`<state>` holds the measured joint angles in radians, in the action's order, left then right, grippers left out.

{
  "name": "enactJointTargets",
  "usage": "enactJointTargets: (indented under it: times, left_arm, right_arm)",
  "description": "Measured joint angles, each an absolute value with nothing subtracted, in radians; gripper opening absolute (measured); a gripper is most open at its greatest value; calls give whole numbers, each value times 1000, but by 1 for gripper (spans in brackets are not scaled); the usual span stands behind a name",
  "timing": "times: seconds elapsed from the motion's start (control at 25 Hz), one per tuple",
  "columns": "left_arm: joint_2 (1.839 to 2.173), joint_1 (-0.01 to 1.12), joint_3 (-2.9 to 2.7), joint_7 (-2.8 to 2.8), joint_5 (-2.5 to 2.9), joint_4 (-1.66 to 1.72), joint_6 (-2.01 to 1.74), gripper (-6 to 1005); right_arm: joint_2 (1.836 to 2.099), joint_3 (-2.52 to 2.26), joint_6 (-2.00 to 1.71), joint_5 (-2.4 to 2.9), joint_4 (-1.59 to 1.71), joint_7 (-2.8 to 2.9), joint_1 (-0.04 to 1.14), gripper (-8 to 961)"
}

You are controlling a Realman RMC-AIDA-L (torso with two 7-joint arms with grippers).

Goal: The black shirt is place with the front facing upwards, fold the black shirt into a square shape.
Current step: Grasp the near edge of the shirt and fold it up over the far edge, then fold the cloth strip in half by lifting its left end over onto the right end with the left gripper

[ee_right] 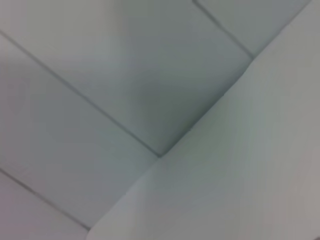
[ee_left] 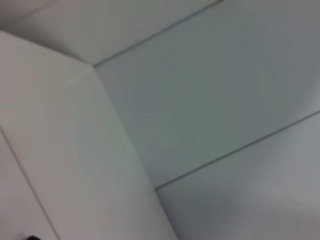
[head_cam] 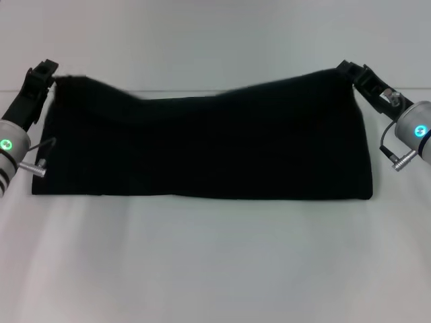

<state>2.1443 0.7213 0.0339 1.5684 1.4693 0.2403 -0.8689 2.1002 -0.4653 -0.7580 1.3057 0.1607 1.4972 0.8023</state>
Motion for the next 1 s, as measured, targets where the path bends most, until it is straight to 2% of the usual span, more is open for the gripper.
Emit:
enactJointTargets:
  times: [0.08, 0.2, 0.4, 0.56, 0.64, 0.68, 0.76, 0.84, 0.88, 1.0]
  left_arm:
    - [2150, 728, 34, 1500, 1415, 223, -865, 211]
    - [2156, 733, 34, 1438, 1373, 207, -864, 303]
    - [2159, 728, 31, 1433, 1339, 196, -864, 452]
    - [2146, 703, -8, 1477, 1349, 184, -886, 606]
    - [2133, 682, -73, 1536, 1356, 182, -905, 701]
    - [2124, 667, -125, 1576, 1358, 183, -924, 748]
    - [2102, 634, -234, 1645, 1361, 186, -976, 780]
    - [2050, 567, -421, 1773, 1368, 205, -1084, 811]
    - [2050, 567, -421, 1773, 1368, 205, -1084, 827]
    - [1995, 492, -569, 1910, 1369, 247, -1156, 843]
  right_arm:
    - [2100, -470, -741, 1278, 155, 1478, 809, 75]
    - [2100, -475, -697, 1276, 155, 1480, 823, 281]
    - [2099, -477, -696, 1278, 154, 1480, 830, 530]
    - [2090, -514, -746, 1283, 160, 1500, 813, 647]
    - [2082, -568, -778, 1285, 172, 1530, 797, 705]
    - [2077, -607, -796, 1291, 184, 1550, 787, 704]
    - [2066, -707, -853, 1328, 225, 1593, 758, 701]
    - [2047, -810, -977, 1418, 292, 1624, 713, 699]
    - [2047, -810, -977, 1418, 292, 1624, 713, 700]
    - [2023, -853, -1112, 1506, 340, 1637, 667, 703]
